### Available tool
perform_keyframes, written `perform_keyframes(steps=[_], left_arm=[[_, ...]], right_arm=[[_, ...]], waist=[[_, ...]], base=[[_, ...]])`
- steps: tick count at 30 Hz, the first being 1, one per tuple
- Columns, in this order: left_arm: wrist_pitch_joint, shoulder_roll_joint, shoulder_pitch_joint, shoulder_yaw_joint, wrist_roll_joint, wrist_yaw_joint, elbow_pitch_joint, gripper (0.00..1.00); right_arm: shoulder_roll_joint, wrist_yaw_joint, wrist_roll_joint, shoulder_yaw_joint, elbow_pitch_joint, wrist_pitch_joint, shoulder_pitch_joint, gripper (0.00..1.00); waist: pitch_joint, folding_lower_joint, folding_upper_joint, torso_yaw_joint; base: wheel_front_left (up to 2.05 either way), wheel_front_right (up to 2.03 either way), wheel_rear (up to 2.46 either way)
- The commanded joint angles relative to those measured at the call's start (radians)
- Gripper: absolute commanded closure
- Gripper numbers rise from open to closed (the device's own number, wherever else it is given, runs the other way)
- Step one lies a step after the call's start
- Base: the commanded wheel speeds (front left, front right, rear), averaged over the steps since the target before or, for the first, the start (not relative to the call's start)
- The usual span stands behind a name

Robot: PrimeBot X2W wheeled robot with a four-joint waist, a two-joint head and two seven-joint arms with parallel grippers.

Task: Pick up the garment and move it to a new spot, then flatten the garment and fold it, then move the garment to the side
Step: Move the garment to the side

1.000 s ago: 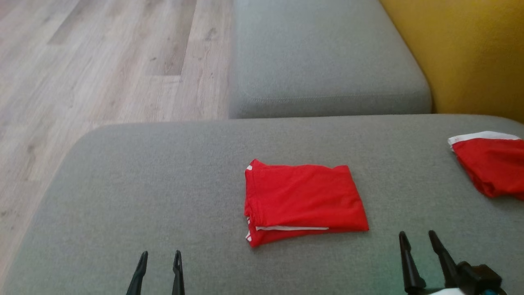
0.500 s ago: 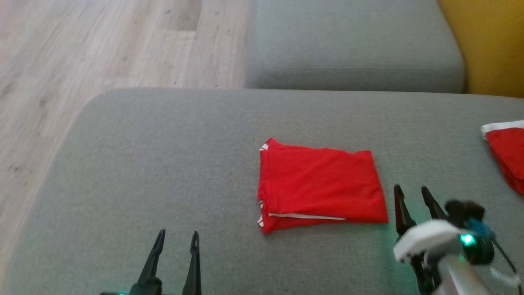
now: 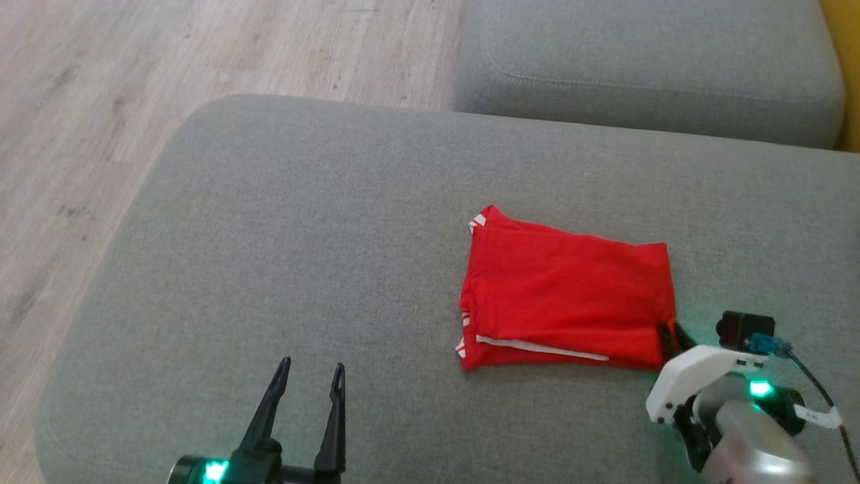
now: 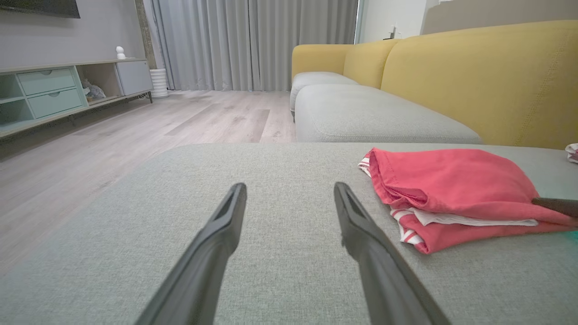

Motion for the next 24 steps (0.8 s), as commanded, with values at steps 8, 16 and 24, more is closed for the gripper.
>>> perform_keyframes(steps=[8,16,24], left_arm=[[-0.010,-0.007,-0.061,0.027,0.000,0.012,-0.048,0.00],[-0.010,-0.007,-0.122,0.011,-0.027,0.018,-0.082,0.00],[-0.010,-0.007,-0.213,0.014,-0.019,-0.005,-0.086,0.00]], right_arm=[[-0.035,0.007,0.002,0.073,-0.004,-0.063,-0.121,1.00],[-0.212,0.007,-0.071,0.118,-0.049,-0.082,-0.277,1.00],[-0.404,0.007,-0.114,0.070,-0.092,-0.071,-0.420,1.00]], waist=[[0.057,-0.0001,0.0000,-0.060],[0.173,-0.0001,0.0000,-0.169],[0.305,-0.0001,0.0000,-0.250]], base=[[0.00,0.00,0.00],[0.00,0.00,0.00],[0.00,0.00,0.00]])
